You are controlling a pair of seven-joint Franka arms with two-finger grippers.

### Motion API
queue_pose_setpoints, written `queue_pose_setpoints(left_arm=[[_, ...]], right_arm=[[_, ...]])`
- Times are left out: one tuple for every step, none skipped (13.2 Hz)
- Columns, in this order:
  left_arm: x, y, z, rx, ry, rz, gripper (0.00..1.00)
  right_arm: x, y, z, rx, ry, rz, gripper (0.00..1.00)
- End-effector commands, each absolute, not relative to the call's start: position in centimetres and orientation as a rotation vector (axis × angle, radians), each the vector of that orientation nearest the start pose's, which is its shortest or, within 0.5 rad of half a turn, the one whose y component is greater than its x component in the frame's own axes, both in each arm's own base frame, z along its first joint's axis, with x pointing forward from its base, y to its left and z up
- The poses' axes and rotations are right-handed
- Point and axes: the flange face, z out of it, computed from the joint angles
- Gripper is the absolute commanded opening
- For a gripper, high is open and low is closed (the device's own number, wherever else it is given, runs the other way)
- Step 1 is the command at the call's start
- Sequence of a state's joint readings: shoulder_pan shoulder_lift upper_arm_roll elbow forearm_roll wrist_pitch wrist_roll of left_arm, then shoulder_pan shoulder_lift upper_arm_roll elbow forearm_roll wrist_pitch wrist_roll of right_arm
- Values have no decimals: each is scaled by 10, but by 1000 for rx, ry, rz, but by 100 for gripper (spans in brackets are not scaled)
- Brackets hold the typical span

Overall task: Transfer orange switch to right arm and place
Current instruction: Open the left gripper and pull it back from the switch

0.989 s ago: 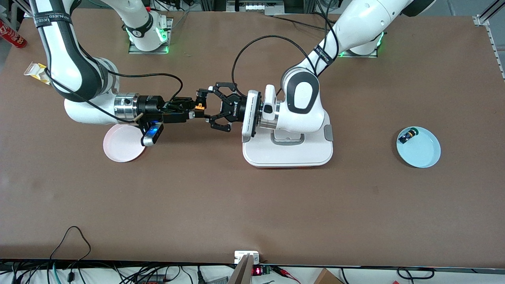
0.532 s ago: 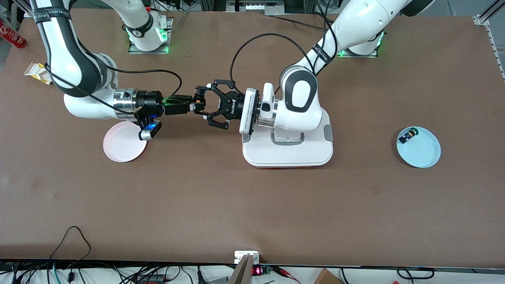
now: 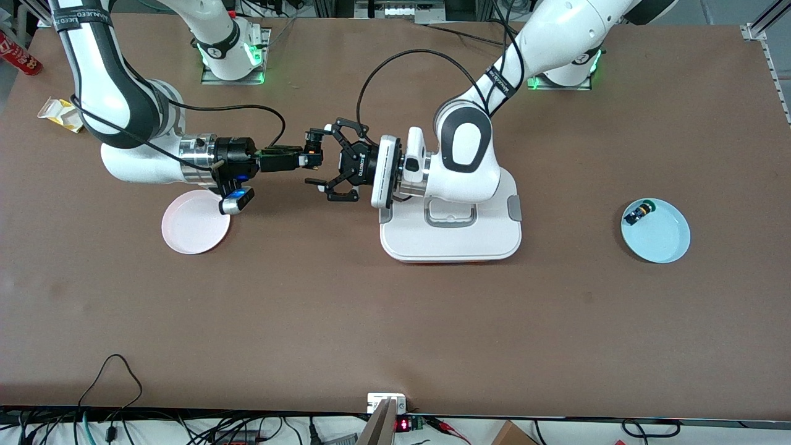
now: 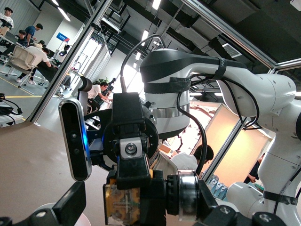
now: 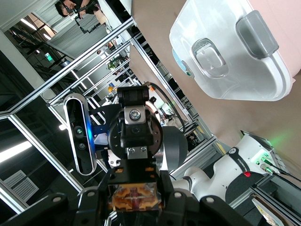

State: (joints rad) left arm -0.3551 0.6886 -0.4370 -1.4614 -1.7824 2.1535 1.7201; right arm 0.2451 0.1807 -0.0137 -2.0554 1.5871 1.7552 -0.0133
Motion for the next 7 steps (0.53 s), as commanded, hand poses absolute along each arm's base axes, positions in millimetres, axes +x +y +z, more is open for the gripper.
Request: queue_pose_setpoints(left_arm=[[562, -493, 371, 1315, -735, 760, 100], [571, -483, 374, 1333, -695, 732, 100], [571, -481, 380, 1333, -676, 706, 100], [574, -476, 383, 1325, -648, 672, 100], [575, -475, 385, 1334, -616, 635, 100], [575, -475, 391, 1335, -596, 607, 100], [576, -472, 398, 1341, -583, 592, 100]], right_arm=[[528, 219, 402, -1639, 430, 544, 17], [528, 218, 404, -1639, 427, 539, 16], [528, 217, 405, -1639, 424, 535, 16], [528, 217, 406, -1638, 422, 534, 15], [528, 217, 405, -1639, 423, 535, 15], [528, 217, 406, -1640, 422, 532, 15], [528, 216, 405, -1645, 421, 535, 15]])
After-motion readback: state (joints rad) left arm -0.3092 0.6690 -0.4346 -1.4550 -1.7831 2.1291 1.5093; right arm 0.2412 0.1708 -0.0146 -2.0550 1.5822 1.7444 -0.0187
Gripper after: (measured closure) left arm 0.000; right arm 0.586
